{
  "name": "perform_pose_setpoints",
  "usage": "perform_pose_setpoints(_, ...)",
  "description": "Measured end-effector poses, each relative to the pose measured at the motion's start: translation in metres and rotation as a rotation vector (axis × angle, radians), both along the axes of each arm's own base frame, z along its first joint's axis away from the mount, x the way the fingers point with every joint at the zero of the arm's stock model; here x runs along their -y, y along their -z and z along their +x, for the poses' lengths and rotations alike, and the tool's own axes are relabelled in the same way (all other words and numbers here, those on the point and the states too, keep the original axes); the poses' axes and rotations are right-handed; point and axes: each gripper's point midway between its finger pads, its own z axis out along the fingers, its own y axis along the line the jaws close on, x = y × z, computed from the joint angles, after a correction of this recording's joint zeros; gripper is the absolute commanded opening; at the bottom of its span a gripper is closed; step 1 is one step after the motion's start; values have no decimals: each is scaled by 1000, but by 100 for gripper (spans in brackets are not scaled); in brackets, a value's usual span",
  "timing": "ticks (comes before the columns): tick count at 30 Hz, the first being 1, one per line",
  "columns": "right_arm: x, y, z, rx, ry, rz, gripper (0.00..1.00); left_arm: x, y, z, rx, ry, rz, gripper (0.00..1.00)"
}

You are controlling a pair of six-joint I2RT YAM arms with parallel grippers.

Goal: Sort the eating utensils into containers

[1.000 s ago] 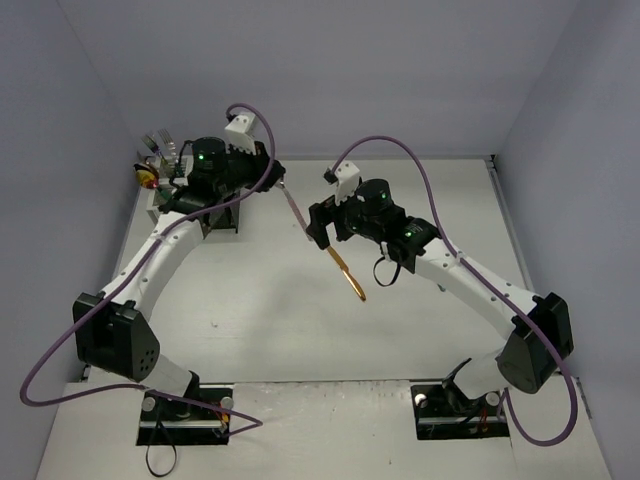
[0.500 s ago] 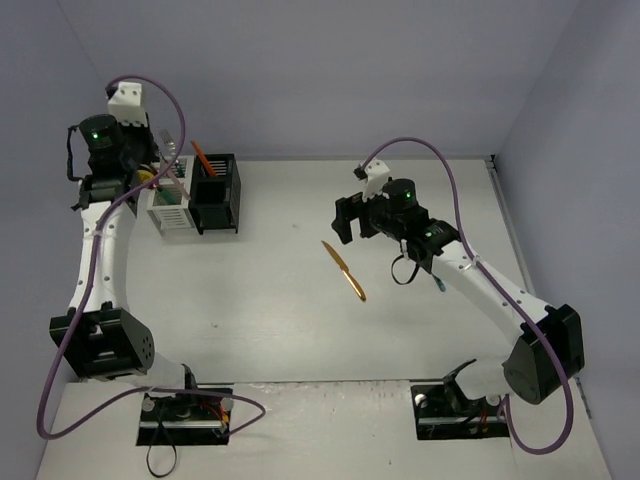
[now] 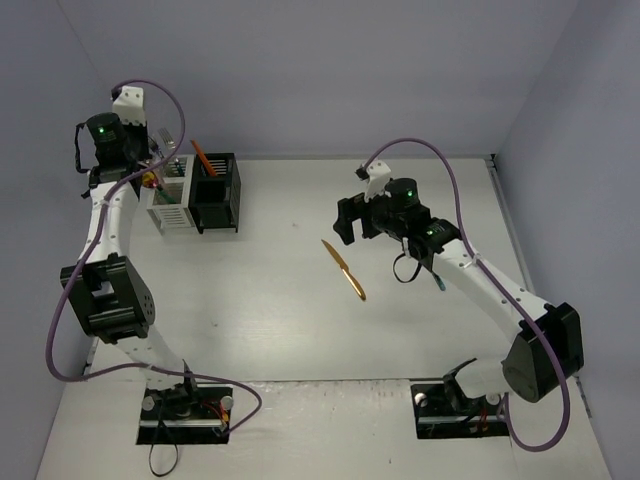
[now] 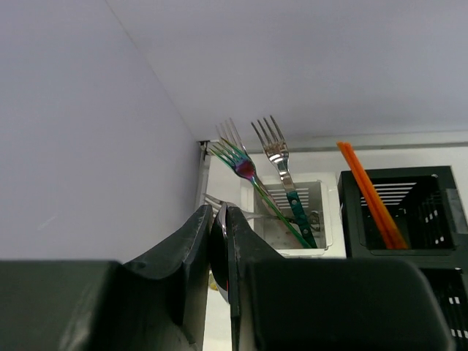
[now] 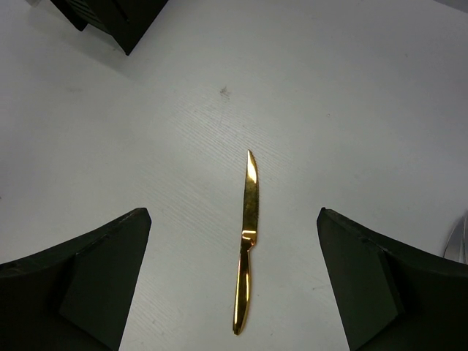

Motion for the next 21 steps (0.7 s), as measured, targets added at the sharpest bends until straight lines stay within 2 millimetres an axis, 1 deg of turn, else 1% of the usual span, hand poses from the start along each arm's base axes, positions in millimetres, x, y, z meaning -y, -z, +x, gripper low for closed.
perform_pose_setpoints(3,1,3,1,-9,2,-3,95,-2,21,11,-28,5,-4,0)
perform_pose_setpoints(6,1,9,1,-24,1,-11,95,-1,35,14,-44,14,-11,0)
perform_pose_setpoints(7,1,11,1,-31,1,-15,96,-1,39,14,-47,18,-14,1)
perform_pose_setpoints(9,1,15,1,-42,1,-21,95,1,48,13,-50,24,-22,6)
perform_pose_setpoints(13,1,24,0,-63,1,-32,95,3,79,2,-94,24,-65,27)
perform_pose_setpoints(16,2,34,-2,-93,4,-44,93,-1,96,-5,-124,7,-93,48)
perform_pose_setpoints(17,2,38,-2,-106,6,-49,92,-2,98,-6,-126,-2,-101,55)
perform_pose_setpoints(19,2,47,-2,-129,12,-62,89,-5,94,-8,-115,-19,-112,69)
perform_pose_setpoints(21,2,60,-4,-165,18,-87,86,-5,84,-12,-93,-35,-120,77)
